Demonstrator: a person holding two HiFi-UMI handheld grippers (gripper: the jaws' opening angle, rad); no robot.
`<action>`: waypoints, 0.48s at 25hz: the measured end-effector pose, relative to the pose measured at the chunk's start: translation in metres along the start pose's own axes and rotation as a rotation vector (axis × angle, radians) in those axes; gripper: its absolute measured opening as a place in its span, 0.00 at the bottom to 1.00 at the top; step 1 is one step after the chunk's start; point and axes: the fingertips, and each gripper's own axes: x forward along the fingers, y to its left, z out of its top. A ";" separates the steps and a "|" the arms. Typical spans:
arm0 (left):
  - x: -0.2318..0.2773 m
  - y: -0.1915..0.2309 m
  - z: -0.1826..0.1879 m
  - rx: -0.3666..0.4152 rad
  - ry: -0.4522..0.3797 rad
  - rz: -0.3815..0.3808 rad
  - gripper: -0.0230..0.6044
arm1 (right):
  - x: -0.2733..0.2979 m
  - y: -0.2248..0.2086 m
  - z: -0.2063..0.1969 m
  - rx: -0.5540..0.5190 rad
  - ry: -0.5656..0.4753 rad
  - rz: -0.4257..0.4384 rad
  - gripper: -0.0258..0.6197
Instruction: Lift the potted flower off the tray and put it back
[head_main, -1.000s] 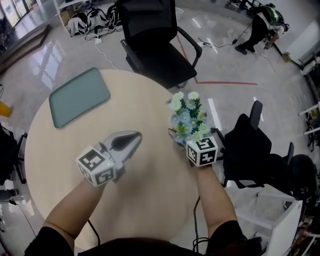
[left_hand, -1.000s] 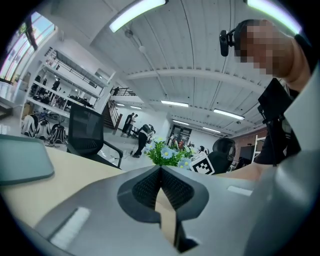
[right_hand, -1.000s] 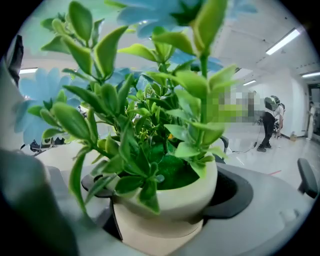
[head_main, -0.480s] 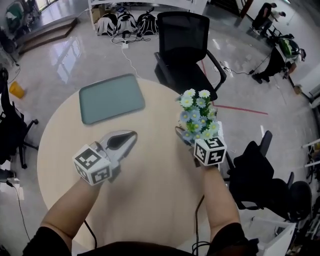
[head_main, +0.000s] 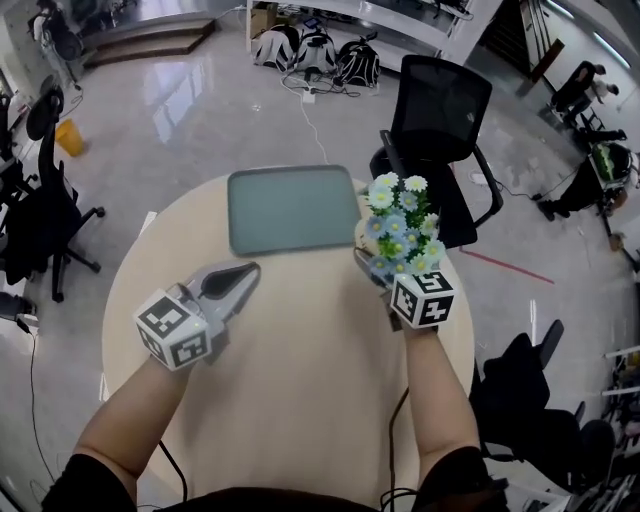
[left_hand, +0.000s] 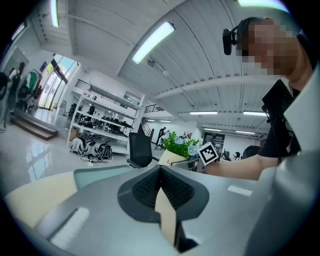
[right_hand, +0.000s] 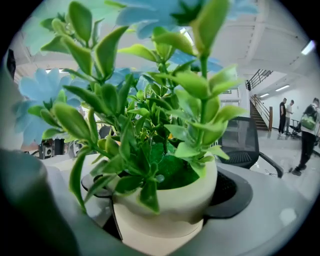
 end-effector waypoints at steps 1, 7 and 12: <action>-0.008 0.012 0.000 -0.003 -0.004 0.018 0.03 | 0.012 0.007 0.005 -0.005 -0.001 0.011 0.90; -0.052 0.073 -0.007 -0.011 -0.014 0.109 0.03 | 0.081 0.043 0.029 -0.033 -0.004 0.068 0.90; -0.080 0.112 -0.020 -0.024 -0.010 0.163 0.03 | 0.136 0.070 0.043 -0.053 -0.003 0.107 0.90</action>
